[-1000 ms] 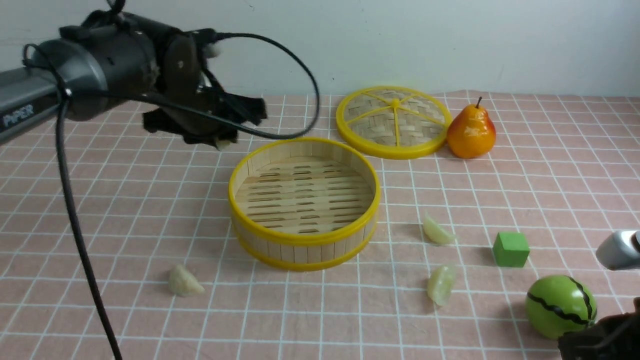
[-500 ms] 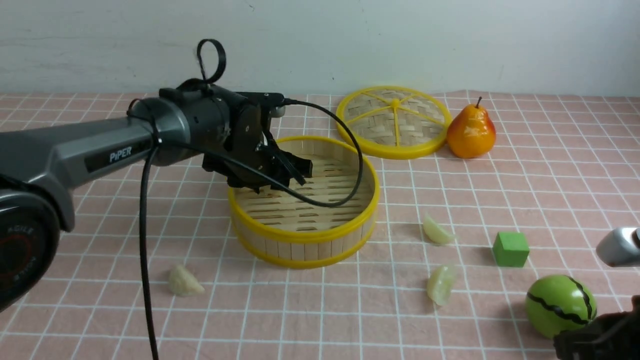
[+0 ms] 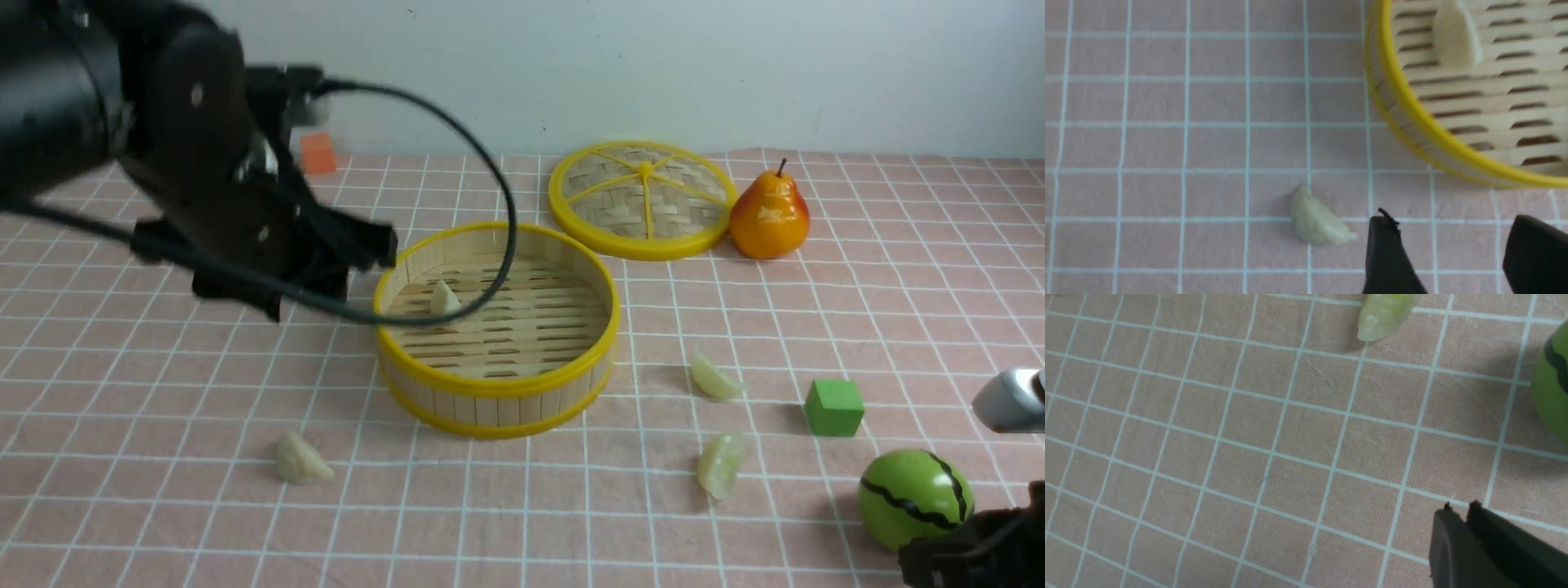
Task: Put the dumplings into the steamer on the table with the pink tablecloth.
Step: 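Reach for and grasp a dumpling on the table with the left gripper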
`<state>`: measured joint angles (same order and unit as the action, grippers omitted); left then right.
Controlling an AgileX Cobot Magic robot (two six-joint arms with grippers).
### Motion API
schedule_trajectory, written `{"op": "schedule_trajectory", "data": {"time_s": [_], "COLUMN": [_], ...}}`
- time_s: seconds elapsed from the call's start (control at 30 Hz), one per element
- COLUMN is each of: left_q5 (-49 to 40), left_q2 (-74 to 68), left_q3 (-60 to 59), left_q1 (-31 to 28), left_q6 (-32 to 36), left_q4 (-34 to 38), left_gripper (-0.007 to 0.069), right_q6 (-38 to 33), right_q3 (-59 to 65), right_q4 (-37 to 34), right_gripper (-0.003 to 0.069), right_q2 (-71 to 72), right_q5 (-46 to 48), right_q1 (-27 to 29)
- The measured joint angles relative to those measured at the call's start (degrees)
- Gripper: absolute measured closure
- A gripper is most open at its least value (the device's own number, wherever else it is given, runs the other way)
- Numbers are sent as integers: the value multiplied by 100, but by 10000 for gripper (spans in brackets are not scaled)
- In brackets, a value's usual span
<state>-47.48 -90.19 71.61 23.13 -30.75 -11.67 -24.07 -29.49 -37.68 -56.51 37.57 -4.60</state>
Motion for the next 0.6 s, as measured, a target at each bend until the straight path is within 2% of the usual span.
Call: {"op": "schedule_trajectory", "data": {"time_s": [0.1, 0.2, 0.27, 0.37, 0.43, 0.57, 0.6], "left_q5": [1081, 1781, 1947, 2268, 2282, 2229, 2216], "left_q2": [-56, -238, -321, -699, -882, -1170, -1218], "left_q3": [-1148, -1693, -1746, -1760, -1760, -1762, -1762], "left_q1": [0, 0, 0, 0, 0, 0, 0], "left_q6": [-1021, -1929, -2310, -3311, -3581, -3772, -3772], "left_q4": [-433, -952, -1164, -2075, -2372, -2584, -2585], "left_gripper": [251, 223, 207, 174, 174, 239, 312], "right_q6": [-98, -146, -148, -165, -165, -165, -165], "right_q3": [0, 0, 0, 0, 0, 0, 0], "right_q4": [-93, -106, -106, -118, -119, -131, -131], "right_gripper": [599, 596, 595, 594, 592, 587, 586], "right_q2": [0, 0, 0, 0, 0, 0, 0], "right_q5": [18, 30, 33, 52, 56, 65, 70], "right_q1": [0, 0, 0, 0, 0, 0, 0]}}
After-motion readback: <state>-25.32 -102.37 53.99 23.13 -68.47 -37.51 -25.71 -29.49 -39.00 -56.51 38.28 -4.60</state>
